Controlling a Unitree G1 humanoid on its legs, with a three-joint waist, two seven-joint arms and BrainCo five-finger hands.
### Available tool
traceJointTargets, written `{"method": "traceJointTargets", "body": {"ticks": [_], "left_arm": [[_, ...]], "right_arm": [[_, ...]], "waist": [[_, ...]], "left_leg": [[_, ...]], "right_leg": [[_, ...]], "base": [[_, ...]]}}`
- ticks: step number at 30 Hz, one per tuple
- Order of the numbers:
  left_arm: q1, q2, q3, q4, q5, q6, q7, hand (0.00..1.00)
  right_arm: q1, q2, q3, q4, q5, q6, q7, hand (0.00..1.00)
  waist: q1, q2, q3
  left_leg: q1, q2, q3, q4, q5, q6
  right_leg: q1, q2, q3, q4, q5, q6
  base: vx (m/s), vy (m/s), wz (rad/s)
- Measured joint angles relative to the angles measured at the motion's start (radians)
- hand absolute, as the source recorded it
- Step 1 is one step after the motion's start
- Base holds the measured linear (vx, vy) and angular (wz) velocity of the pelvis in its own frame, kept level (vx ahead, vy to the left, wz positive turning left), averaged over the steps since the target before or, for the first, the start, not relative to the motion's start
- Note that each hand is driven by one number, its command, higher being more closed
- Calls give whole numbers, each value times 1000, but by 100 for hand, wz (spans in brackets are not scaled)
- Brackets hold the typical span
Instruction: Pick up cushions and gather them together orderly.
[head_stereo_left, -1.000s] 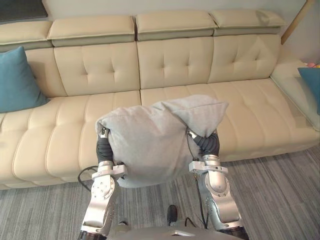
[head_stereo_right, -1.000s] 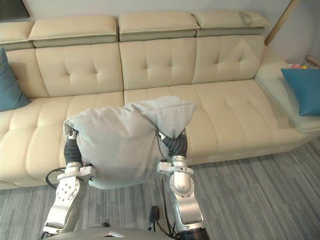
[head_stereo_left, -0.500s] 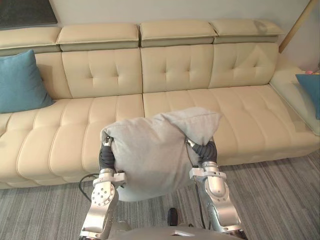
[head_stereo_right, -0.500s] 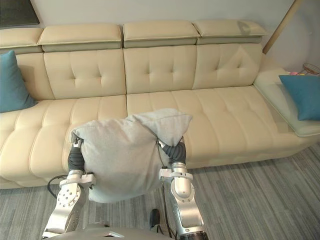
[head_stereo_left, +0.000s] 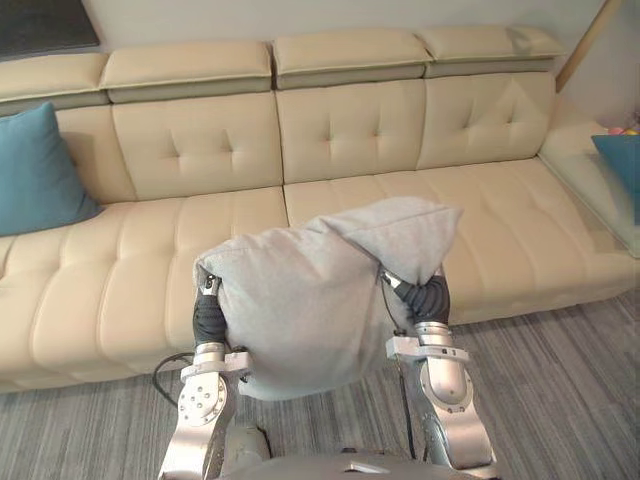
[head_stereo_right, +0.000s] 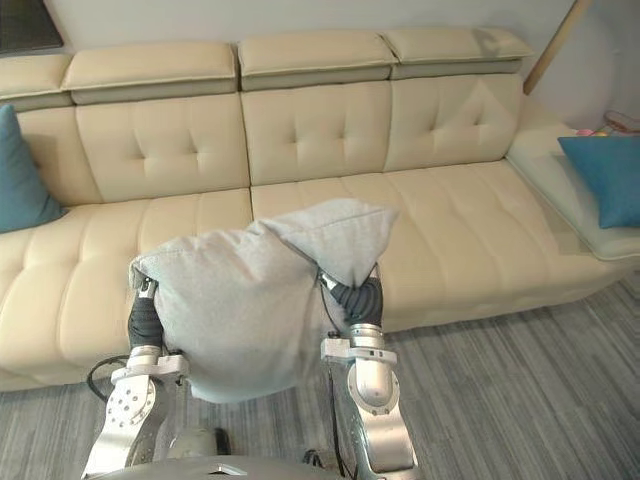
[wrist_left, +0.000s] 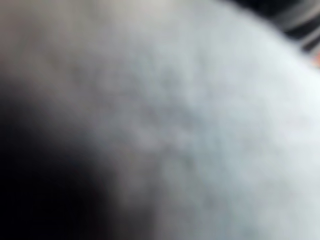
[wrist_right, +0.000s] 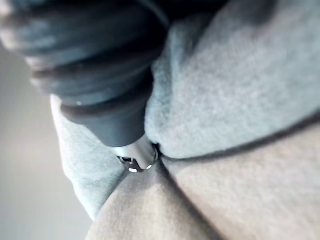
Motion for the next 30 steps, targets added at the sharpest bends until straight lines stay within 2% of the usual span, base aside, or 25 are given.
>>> {"method": "traceJointTargets", "body": {"ticks": [2, 4, 5, 6, 7, 8, 9, 10, 11, 12, 13, 14, 15, 16, 17, 19, 20, 25, 30], "left_arm": [[-12, 10, -3, 37, 0, 0, -6, 100], [-15, 9, -2, 63, 0, 2, -15, 100], [-22, 11, 0, 78, 0, 2, -19, 100], [-33, 23, 4, 96, 0, 8, -18, 100], [-33, 32, 4, 97, 0, 13, -18, 100], [-33, 45, 5, 97, 0, 22, -18, 100], [-33, 46, 10, 97, 1, 22, -18, 100], [-41, 47, 30, 90, 3, 17, -18, 100], [-52, 47, 44, 90, 3, 15, -19, 100], [-62, 48, 59, 90, 3, 10, -20, 100], [-62, 48, 66, 91, 3, 9, -22, 100], [-63, 49, 67, 94, 4, 9, -29, 100], [-77, 43, 64, 120, 6, 4, -39, 100], [-102, 20, 48, 160, 12, 10, -46, 100], [-111, 19, 34, 168, 15, 10, -64, 100], [-108, 3, 30, 168, 21, 10, -76, 100], [-108, 2, 29, 167, 21, 9, -79, 100], [-100, 2, 35, 163, 21, 2, -79, 100], [-84, 2, 35, 164, 20, 1, -83, 100]], "right_arm": [[0, 2, -9, 25, -1, 0, 5, 100], [-15, 0, -13, 75, -1, -1, 7, 100], [-42, 0, -17, 131, -1, -1, 7, 100], [-84, 2, -19, 209, -2, 1, 8, 100], [-96, 2, -19, 239, -2, 1, 9, 100], [-109, 1, -19, 289, -2, 2, 12, 100], [-112, 1, -19, 310, -2, 3, 24, 100], [-115, 1, -14, 318, -2, 3, 42, 100], [-121, 3, -12, 318, -2, 3, 48, 100], [-135, 4, -14, 318, -2, 3, 55, 100], [-143, 4, -16, 318, -2, 3, 65, 100], [-143, 4, -14, 314, -2, 3, 72, 100], [-142, -6, -20, 312, -1, -1, 72, 100], [-148, -27, -43, 314, -2, 3, 71, 100], [-147, -28, -66, 313, -2, 3, 71, 100], [-122, -29, -73, 293, -1, 3, 71, 100], [-111, -30, -73, 274, -1, 3, 71, 100], [-87, -12, -72, 227, -1, 2, 76, 100], [-72, -4, -72, 227, -1, 3, 87, 100]], "waist": [[-9, -31, -21], [-11, -43, -31], [-11, -45, -30], [-13, -57, -23], [-19, -59, -23], [-26, -58, -20], [-29, -42, -12], [-40, -30, -6], [-46, -34, -8], [-58, -34, -6], [-65, -32, -4], [-73, -49, -9], [-85, -36, 8], [-67, 5, 18], [-66, 6, 26], [-68, 8, 28], [-68, 9, 28], [-47, 20, 26], [-43, 36, 21]], "left_leg": [[-4, -44, 0, -11, 2, 3], [17, -75, 4, -43, -2, 11], [56, -93, 17, -92, -18, 33], [108, -116, 37, -133, -21, 36], [131, -124, 37, -148, -22, 38], [201, -133, 33, -192, -23, 39], [258, -122, 29, -225, -23, 40], [300, -107, 14, -252, -23, 40], [312, -101, 5, -261, -23, 40], [324, -87, -2, -266, -23, 40], [335, -76, -5, -262, -26, 35], [351, -73, -11, -241, -52, 0], [362, -66, -35, -211, -97, -20], [343, -57, -84, -211, -122, -9], [310, -77, -110, -224, -102, 0], [310, -81, -113, -254, -48, 6], [314, -81, -119, -265, -44, 8], [329, -92, -168, -338, 3, 12], [330, -103, -198, -349, 15, 12]], "right_leg": [[-4, -35, 18, -25, 6, 20], [-13, -56, 29, -5, 7, 30], [-70, -72, 38, 126, -8, 54], [-158, -105, 41, 333, -1, 77], [-179, -122, 27, 407, 18, 73], [-213, -144, -11, 538, 98, 28], [-237, -144, -28, 623, 158, -26], [-254, -135, -61, 641, 57, -39], [-271, -124, -69, 608, 13, -45], [-306, -82, -75, 513, -19, -45], [-328, -43, -72, 388, -7, -51], [-297, 4, -46, 160, 122, -67], [-251, 29, -13, 45, 246, -74], [-223, 56, -12, 0, 271, -81], [-203, 56, -14, -34, 275, -80], [-151, 63, -31, -73, 275, -80], [-139, 63, -36, -89, 276, -77], [-40, 65, -64, -293, 367, -60], [5, 56, -87, -372, 406, -58]], "base": [[304, 160, -13], [280, 134, -19], [258, 129, -26], [248, 120, -19], [254, 112, -4], [254, 62, 5], [320, 34, 13], [329, -38, 17], [373, -166, 25], [327, -194, 16], [437, -260, 17], [347, -183, 30], [383, -160, 16], [232, -83, 8], [228, -72, -8], [170, -53, 17], [104, -12, 30], [55, 48, 28], [21, 99, 18]]}}
